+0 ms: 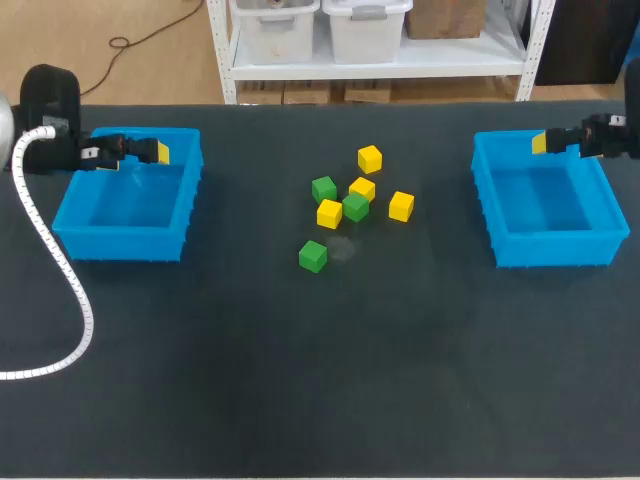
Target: Put the green cubes in the right bin and the yellow cubes in the left bin.
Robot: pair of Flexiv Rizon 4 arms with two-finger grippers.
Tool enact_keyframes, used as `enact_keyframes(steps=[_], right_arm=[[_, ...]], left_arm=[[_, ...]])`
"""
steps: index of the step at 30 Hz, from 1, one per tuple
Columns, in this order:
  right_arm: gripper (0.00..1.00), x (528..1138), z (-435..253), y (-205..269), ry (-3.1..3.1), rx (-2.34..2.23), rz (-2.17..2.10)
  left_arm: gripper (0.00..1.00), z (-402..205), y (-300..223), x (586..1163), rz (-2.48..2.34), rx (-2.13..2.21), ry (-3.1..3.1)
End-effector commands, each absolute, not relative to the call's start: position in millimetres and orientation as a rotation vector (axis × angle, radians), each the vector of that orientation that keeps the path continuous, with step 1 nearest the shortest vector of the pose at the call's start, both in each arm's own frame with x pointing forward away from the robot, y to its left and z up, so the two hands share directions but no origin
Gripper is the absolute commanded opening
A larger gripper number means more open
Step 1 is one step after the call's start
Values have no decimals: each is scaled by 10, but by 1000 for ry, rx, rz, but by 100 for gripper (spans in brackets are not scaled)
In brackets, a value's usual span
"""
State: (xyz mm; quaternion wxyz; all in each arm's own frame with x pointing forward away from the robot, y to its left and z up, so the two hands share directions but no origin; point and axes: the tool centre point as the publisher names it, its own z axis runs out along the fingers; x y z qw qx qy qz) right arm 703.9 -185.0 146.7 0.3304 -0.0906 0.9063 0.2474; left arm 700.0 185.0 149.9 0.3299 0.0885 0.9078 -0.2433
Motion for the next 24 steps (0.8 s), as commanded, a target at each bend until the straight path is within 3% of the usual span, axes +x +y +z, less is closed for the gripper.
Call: enact_keyframes(steps=[1,24], right_arm=[[100,7018,1483,-1846,2372,-232,638],[100,7034,1479,-1838,2385,-225,628]], left_arm=[[100,1499,1850,7000,-636,231,2374],[100,1499,1850,7000,-636,231,2374]])
